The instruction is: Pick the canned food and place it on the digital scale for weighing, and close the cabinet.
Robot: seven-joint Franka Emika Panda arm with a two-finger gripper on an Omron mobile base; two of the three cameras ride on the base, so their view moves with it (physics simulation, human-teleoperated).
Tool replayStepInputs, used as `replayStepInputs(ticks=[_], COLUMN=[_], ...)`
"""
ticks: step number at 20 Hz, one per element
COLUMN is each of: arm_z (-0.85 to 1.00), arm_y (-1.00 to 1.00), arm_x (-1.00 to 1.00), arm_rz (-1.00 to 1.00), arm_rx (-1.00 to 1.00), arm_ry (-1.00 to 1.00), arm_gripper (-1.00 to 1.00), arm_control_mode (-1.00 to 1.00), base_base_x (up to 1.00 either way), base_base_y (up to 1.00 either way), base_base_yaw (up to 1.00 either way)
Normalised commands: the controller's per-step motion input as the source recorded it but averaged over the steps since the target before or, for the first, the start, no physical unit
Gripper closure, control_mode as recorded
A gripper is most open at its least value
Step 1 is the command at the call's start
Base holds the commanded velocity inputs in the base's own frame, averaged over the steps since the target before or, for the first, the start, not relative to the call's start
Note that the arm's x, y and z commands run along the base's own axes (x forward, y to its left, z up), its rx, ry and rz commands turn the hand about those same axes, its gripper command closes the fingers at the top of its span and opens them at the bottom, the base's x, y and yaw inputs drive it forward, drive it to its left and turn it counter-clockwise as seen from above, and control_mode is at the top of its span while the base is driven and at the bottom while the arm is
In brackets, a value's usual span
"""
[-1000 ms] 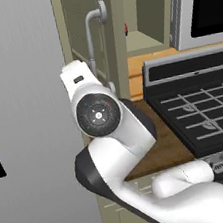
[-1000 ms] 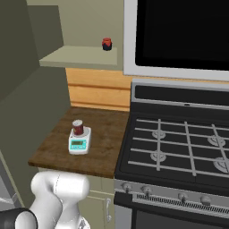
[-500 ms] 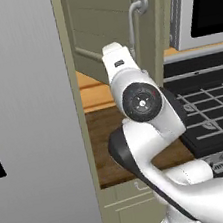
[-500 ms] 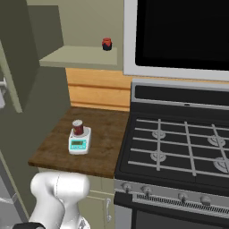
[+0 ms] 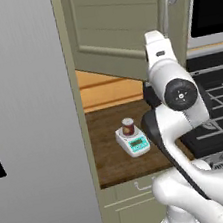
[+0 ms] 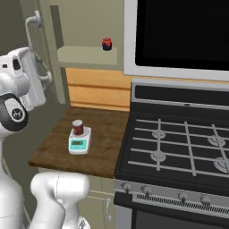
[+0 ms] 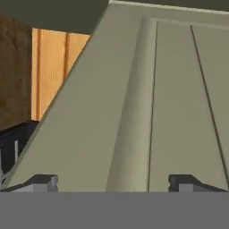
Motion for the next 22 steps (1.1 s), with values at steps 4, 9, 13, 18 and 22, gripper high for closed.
replayStepInputs(ticks=[4,9,13,18,22], arm_z=[0.17,0.09,0.00,0.00,0.03], arm_y=[-1.00,-0.91,-0.59,-0.36,-0.30], arm_x=[0.93,0.99,1.00,0.96,0.63], arm_rz=[-0.07,-0.01,0.00,0.00,0.00], arm_rx=[0.11,0.13,0.09,0.05,0.04], arm_ry=[0.00,0.00,0.03,0.05,0.06], arm_gripper=[-1.00,-1.00,-1.00,-1.00,-1.00], arm_control_mode=[-1.00,-1.00,-1.00,-1.00,-1.00], base_base_x=[0.00,0.00,0.00,0.00,0.00], base_base_y=[0.00,0.00,0.00,0.00,0.00], base_base_yaw=[0.00,0.00,0.00,0.00,0.00])
